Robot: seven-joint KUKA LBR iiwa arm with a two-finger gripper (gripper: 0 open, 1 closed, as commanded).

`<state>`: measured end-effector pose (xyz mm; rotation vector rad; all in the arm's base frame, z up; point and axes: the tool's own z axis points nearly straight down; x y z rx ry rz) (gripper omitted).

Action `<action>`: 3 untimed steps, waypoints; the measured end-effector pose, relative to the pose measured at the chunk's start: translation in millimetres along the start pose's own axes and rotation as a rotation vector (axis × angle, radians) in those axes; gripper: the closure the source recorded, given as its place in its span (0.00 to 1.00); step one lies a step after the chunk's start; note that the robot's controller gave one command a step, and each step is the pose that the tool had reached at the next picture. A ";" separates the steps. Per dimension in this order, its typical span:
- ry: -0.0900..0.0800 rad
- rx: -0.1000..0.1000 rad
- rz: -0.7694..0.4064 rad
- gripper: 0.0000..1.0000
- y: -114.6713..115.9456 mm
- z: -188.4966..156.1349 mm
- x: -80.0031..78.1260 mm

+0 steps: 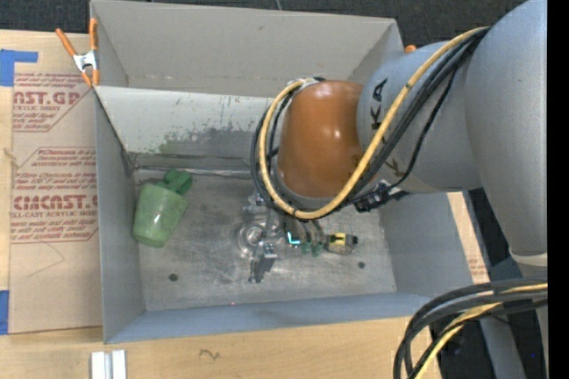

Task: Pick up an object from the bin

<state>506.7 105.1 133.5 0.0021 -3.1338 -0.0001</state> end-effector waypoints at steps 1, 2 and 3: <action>-0.025 -0.007 0.084 0.00 -33.9 47.9 -7.9; -0.031 -0.007 0.088 1.00 -36.1 47.6 -9.8; -0.015 -0.001 -0.121 1.00 -20.8 -103.1 7.7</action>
Offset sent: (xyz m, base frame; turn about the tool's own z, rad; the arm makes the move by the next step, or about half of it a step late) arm 0.0031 -0.0447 -0.0635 0.0908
